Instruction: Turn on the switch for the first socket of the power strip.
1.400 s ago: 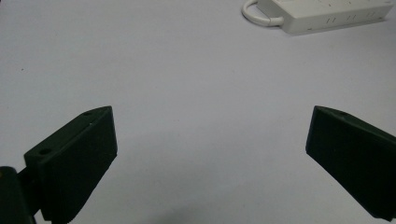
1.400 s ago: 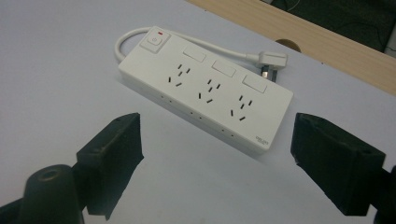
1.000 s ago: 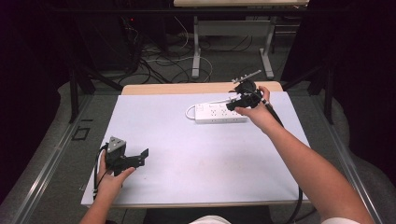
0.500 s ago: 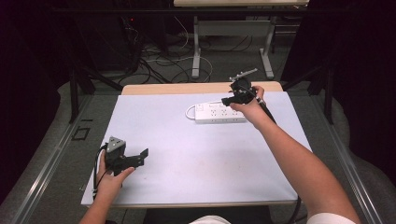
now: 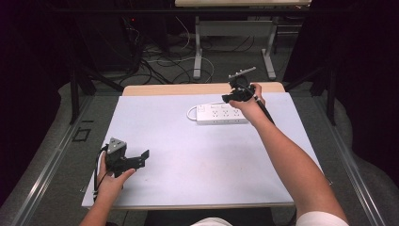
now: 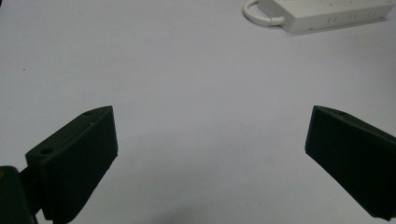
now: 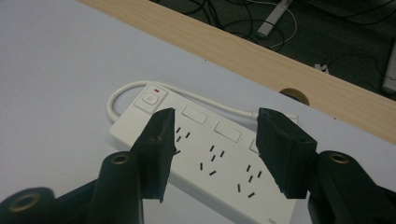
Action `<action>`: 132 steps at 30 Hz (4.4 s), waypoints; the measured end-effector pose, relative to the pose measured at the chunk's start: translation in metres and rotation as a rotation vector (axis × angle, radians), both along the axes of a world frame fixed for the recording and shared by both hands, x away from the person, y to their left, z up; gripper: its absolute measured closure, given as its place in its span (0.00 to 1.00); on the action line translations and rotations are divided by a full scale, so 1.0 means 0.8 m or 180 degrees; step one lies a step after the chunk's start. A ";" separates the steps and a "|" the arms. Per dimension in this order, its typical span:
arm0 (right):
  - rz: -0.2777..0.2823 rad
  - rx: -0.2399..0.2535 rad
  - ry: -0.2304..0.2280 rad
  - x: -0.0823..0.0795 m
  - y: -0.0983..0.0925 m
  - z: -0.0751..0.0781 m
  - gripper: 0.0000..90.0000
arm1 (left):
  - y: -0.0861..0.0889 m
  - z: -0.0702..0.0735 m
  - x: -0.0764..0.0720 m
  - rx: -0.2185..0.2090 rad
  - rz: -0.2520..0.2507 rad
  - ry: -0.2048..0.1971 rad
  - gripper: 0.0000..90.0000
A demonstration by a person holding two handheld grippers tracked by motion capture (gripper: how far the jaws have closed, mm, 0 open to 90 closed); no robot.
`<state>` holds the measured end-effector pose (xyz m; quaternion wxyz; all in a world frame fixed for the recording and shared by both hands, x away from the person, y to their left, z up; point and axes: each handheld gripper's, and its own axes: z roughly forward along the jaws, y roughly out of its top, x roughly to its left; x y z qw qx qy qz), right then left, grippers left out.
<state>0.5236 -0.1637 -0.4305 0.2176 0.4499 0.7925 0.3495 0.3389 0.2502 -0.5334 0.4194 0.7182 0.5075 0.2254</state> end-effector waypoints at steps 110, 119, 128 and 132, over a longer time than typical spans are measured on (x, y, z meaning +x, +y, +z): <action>-0.0222 0.0464 0.0238 0.073 0.054 -0.112 1.00 | 0.008 -0.004 -0.008 -0.0011 0.0078 0.0080 0.05; -0.0148 0.0444 0.0290 0.075 0.059 -0.123 1.00 | 0.008 -0.005 -0.007 -0.0005 0.0067 0.0091 0.05; -0.0170 0.0411 0.0313 0.077 0.062 -0.130 1.00 | 0.009 -0.005 -0.007 0.0010 0.0050 0.0095 0.05; -0.0172 0.0409 0.0322 0.077 0.062 -0.130 1.00 | 0.009 -0.005 -0.007 0.0008 0.0051 0.0095 0.05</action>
